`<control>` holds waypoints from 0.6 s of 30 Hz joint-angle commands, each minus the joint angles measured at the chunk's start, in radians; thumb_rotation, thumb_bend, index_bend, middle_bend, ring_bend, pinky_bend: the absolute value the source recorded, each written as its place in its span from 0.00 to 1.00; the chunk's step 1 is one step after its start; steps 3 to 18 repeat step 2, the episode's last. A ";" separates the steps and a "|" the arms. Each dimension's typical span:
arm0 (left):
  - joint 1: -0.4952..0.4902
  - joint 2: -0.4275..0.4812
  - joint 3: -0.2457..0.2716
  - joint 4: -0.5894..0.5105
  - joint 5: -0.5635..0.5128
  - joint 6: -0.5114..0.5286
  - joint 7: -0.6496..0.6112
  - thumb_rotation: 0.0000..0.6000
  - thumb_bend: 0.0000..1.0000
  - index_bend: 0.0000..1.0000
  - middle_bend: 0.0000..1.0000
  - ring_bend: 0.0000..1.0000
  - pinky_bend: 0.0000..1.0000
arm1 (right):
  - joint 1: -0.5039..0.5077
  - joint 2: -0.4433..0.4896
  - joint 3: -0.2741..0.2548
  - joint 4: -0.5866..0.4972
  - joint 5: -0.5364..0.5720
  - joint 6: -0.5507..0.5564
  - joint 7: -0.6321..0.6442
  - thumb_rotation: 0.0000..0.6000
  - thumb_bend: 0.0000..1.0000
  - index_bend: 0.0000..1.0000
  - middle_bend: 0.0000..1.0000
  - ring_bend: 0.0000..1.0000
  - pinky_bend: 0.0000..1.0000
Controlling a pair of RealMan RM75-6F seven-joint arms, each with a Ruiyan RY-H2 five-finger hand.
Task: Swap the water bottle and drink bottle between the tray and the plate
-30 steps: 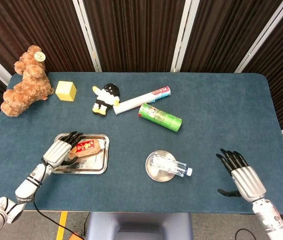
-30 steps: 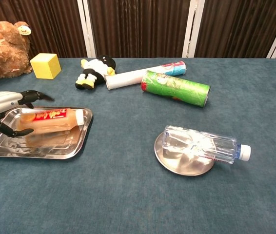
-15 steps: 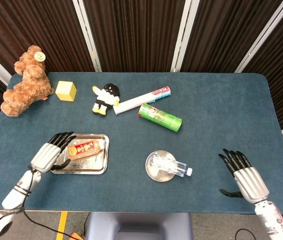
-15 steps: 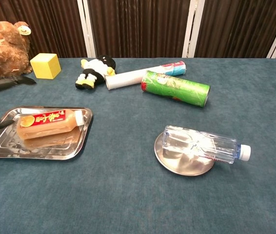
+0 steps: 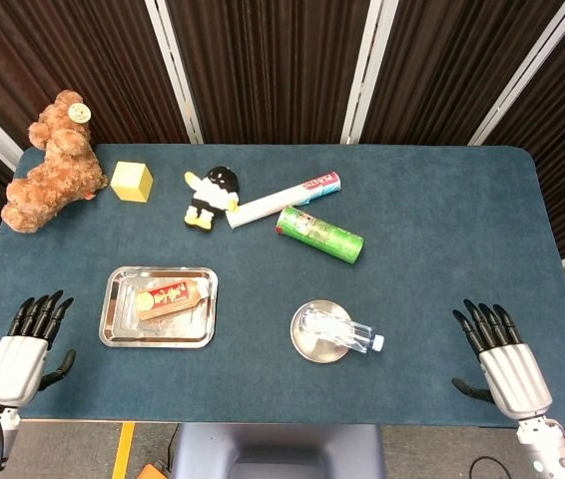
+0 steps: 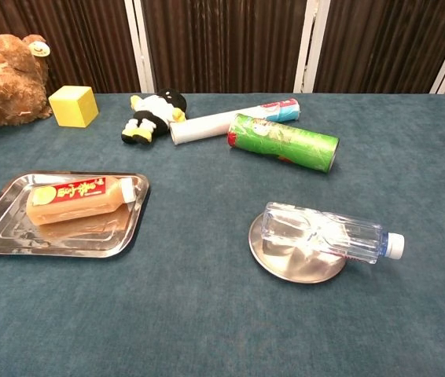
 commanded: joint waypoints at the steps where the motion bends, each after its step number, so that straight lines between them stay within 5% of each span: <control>1: 0.004 0.010 -0.014 0.006 -0.001 -0.013 -0.020 1.00 0.41 0.00 0.00 0.00 0.06 | -0.007 -0.008 -0.002 0.008 -0.007 0.004 -0.008 1.00 0.20 0.00 0.00 0.00 0.00; 18: 0.005 0.008 -0.017 0.008 0.003 -0.013 -0.022 1.00 0.41 0.00 0.00 0.00 0.06 | -0.007 -0.007 -0.002 0.007 -0.006 -0.001 -0.008 1.00 0.20 0.00 0.00 0.00 0.00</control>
